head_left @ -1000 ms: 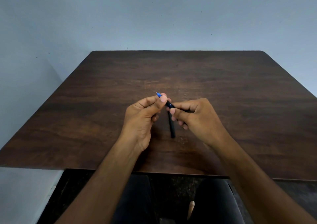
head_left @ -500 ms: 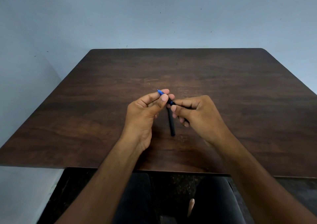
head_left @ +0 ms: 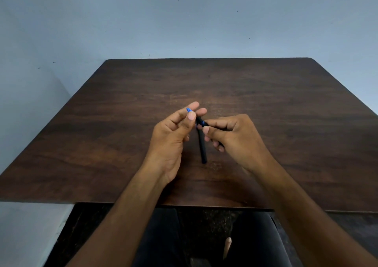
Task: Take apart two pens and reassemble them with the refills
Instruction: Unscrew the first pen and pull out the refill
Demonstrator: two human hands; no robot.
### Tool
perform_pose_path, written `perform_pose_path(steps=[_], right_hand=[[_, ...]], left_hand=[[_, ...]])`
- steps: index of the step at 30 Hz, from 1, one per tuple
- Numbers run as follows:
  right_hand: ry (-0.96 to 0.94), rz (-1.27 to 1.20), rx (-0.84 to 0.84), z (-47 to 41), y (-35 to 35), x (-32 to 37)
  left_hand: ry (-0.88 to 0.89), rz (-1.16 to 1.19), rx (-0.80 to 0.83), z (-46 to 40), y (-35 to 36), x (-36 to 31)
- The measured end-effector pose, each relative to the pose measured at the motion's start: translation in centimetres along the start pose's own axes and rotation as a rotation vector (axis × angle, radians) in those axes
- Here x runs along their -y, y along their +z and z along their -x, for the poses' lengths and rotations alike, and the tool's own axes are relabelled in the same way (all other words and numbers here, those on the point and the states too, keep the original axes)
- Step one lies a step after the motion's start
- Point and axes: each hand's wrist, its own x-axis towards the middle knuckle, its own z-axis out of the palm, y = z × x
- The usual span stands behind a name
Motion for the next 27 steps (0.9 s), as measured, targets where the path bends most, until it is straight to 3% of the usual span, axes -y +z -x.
perform_pose_path(steps=[9, 17, 27], right_hand=[[0.025, -0.034, 0.013, 0.25, 0.19, -0.08], [0.021, -0.049, -0.026, 0.24, 0.15, 0.13], [0.043, -0.081, -0.022, 0.1, 0.04, -0.15]], left_hand=[[-0.044, 0.117, -0.26, -0.5, 0.14, 0.33], [-0.028, 0.069, -0.224, -0.68, 0.24, 0.42], [-0.012, 0.069, -0.306, -0.59, 0.01, -0.24]])
